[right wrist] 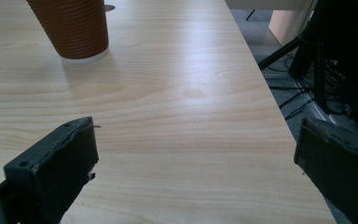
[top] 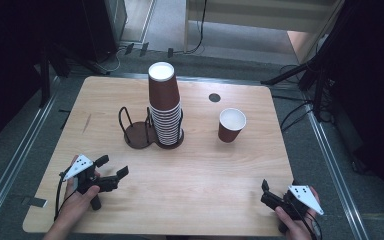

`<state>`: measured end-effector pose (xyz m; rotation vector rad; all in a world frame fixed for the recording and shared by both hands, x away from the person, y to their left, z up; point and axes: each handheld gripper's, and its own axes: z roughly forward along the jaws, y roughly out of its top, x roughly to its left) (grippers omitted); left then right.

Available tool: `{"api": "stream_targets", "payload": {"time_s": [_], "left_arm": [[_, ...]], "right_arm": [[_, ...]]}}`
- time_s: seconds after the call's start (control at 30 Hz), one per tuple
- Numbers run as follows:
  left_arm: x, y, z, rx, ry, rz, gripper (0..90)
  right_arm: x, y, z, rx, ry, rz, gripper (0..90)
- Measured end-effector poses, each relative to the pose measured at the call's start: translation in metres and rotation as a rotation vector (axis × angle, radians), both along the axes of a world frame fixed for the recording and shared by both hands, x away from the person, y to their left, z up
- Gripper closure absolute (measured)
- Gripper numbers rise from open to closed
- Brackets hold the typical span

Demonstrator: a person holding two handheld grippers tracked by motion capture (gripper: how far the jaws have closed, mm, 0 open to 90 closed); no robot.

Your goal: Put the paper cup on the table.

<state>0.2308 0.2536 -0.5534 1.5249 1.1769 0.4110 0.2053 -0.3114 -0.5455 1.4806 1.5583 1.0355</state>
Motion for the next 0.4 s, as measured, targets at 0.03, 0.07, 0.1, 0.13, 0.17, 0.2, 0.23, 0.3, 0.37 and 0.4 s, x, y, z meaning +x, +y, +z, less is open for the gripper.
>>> {"api": "stream_targets", "payload": {"time_s": [0.03, 0.07, 0.1, 0.13, 0.17, 0.2, 0.23, 0.3, 0.37, 0.4], "left_arm": [[0.0005, -0.0001, -0.0001, -0.003, -0.001, 0.005, 2.4], [0.0006, -0.0001, -0.0001, -0.003, 0.000, 0.005, 2.4], [0.0007, -0.0001, -0.0001, -0.003, 0.001, 0.005, 2.4], [0.0007, -0.0003, -0.0001, -0.006, 0.002, 0.005, 2.4], [0.0008, -0.0005, -0.0001, -0.006, 0.003, 0.005, 2.4], [0.0008, -0.0005, -0.0001, -0.006, 0.003, 0.005, 2.4], [0.0010, -0.0005, -0.0001, -0.006, 0.004, 0.003, 2.4], [0.0014, -0.0005, 0.0000, -0.004, 0.005, 0.001, 2.4], [0.0014, -0.0004, -0.0001, -0.005, 0.006, 0.001, 2.4], [0.0014, -0.0004, -0.0001, -0.005, 0.006, 0.001, 2.4]], "right_arm": [[-0.0010, -0.0013, -0.0004, -0.006, -0.001, -0.003, 0.0], [-0.0018, -0.0025, -0.0004, -0.001, -0.001, -0.008, 0.0], [-0.0024, -0.0038, -0.0003, 0.009, -0.001, -0.011, 0.0], [-0.0025, -0.0052, -0.0001, 0.016, -0.004, -0.015, 0.0], [-0.0027, -0.0058, 0.0001, 0.030, -0.004, -0.019, 0.0], [-0.0026, -0.0065, 0.0000, 0.032, -0.006, -0.019, 0.0], [-0.0024, -0.0064, -0.0004, 0.032, -0.008, -0.021, 0.0], [-0.0025, -0.0057, -0.0004, 0.032, -0.006, -0.023, 0.0], [-0.0027, -0.0044, -0.0004, 0.028, -0.008, -0.019, 0.0], [-0.0027, -0.0044, -0.0004, 0.028, -0.008, -0.019, 0.0]]}}
